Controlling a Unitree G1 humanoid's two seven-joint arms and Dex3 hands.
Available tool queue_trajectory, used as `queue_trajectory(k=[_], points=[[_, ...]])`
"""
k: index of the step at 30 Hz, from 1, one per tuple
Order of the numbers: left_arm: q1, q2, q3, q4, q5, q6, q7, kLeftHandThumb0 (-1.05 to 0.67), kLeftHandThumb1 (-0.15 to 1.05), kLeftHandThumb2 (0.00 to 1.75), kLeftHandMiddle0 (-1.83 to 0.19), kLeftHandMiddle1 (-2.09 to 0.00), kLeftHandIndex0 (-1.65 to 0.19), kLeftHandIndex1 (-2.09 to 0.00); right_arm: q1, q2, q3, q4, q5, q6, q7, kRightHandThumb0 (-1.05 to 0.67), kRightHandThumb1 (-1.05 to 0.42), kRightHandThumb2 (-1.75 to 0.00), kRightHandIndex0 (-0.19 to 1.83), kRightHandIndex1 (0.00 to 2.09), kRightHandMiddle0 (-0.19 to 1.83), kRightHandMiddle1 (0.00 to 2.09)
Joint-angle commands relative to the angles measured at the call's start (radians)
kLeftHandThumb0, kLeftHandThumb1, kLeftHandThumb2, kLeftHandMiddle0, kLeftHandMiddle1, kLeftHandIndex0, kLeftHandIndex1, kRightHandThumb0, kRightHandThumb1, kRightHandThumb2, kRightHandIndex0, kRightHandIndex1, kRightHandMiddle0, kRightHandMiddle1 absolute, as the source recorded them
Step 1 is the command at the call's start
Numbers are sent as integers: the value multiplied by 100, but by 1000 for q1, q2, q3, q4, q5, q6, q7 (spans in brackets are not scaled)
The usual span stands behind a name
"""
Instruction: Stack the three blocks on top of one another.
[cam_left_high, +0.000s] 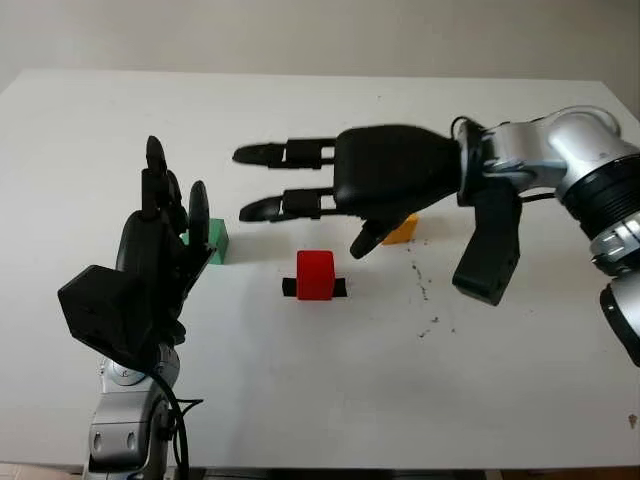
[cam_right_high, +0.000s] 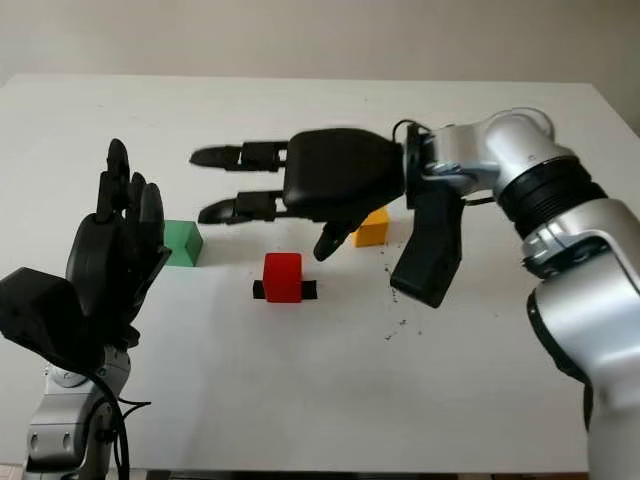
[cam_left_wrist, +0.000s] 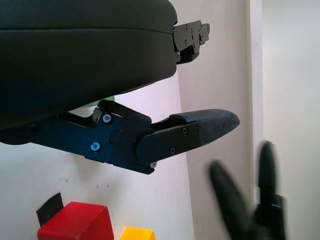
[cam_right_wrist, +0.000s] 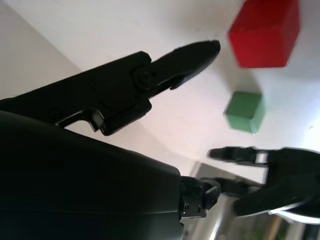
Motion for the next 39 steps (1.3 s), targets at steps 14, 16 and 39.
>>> queue_trajectory(k=[14,16,39], points=[[-16,18,15,4,-11,2,-15,-66,105,62,19,0,19,0,58,-9,-175,110,207,310,307,-78,-95,-6,-17,3,5,19],[-16,26,17,4,-11,0,-19,-67,105,62,19,0,19,0,84,13,-193,133,243,381,342,-79,-95,-6,-17,4,7,18],[-15,45,23,-7,-11,19,-28,-66,105,61,19,0,19,0,277,56,-233,110,380,570,621,-80,-85,-5,-14,5,16,8]])
